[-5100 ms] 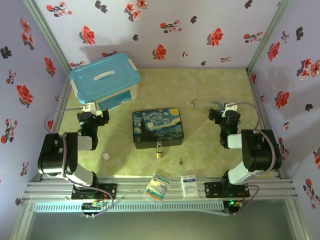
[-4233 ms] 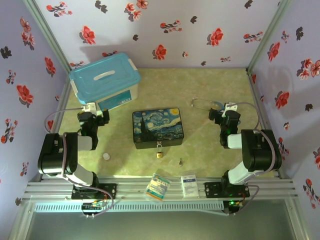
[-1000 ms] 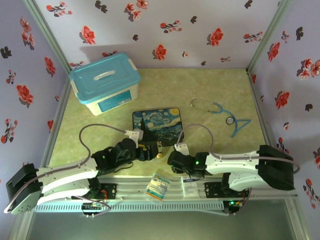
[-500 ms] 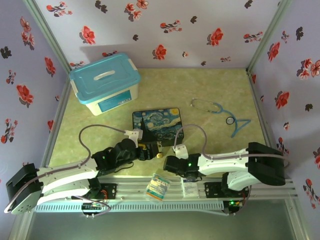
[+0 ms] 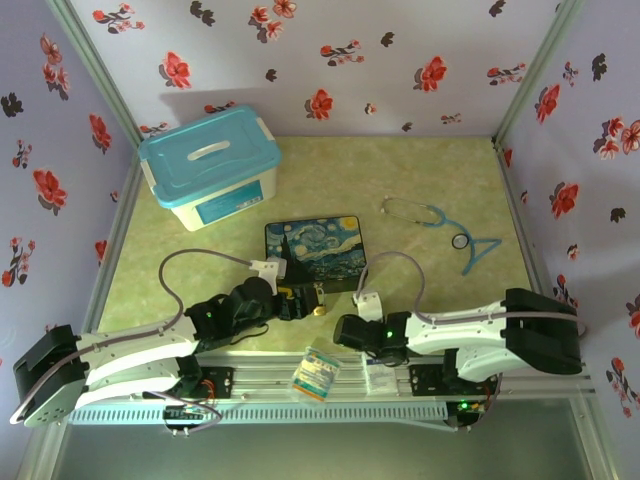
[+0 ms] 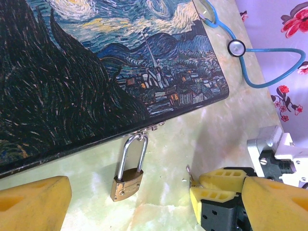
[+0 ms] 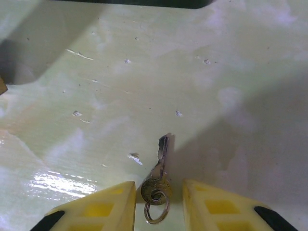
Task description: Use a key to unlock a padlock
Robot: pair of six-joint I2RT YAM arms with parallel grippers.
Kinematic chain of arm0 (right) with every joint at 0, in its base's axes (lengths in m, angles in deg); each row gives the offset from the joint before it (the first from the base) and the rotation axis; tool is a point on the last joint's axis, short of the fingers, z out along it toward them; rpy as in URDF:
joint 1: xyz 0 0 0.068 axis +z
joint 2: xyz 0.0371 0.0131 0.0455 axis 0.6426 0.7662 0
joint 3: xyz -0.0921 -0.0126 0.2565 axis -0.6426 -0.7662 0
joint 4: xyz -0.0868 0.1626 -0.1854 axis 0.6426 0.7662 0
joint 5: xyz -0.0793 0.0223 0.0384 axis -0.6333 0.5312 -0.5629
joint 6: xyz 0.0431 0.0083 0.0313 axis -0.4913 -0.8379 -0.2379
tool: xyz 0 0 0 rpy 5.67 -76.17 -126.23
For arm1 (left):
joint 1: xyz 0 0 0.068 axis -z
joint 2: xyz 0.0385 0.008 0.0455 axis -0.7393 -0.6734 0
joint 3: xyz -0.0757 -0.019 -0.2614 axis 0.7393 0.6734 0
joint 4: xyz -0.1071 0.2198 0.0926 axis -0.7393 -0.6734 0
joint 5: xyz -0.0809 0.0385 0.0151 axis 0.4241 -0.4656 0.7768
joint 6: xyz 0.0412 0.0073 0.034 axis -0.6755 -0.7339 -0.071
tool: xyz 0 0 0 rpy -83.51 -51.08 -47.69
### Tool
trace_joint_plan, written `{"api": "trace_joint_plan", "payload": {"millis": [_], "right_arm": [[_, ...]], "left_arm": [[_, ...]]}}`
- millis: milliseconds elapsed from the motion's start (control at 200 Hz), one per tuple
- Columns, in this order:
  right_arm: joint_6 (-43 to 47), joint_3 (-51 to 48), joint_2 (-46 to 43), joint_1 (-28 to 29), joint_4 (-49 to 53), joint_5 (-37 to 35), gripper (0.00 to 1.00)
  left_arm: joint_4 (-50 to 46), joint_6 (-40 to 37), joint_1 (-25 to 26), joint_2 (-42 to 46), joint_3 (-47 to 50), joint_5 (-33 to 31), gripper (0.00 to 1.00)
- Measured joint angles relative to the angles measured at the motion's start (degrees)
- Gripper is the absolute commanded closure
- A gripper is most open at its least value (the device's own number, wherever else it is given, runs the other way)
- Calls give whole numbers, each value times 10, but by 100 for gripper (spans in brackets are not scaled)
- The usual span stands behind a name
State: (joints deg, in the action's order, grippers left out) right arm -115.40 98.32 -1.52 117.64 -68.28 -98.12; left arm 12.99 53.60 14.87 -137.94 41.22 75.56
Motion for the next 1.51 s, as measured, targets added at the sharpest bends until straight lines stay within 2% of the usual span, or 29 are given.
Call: {"api": "trace_joint_plan", "payload": {"millis": [70,415,570,735,1090,1315,1505], "right_arm": [[-1,-13,-9,0,-15,-4,77],[5,-29,-21,-7,-63,-7,100],[28,-54,-62,-21,-73,16,100],[67,-99,-157,-62,-71,49,100],[150,-104,-358,-110,-35,113,100],[221,-89,-401,-110,-45,165,100],[277,-82,-391,-110,-91,209,100]], "left_arm": [[0,0,0,0,0,0,8],[2,0,1,-8,0,0,9],[8,7,1,-11,0,0,10],[47,38,2,-17,0,0,14],[141,116,43,-46,-7,-35,9],[200,164,50,-97,-15,-45,11],[216,171,60,-151,-51,-30,17]]}}
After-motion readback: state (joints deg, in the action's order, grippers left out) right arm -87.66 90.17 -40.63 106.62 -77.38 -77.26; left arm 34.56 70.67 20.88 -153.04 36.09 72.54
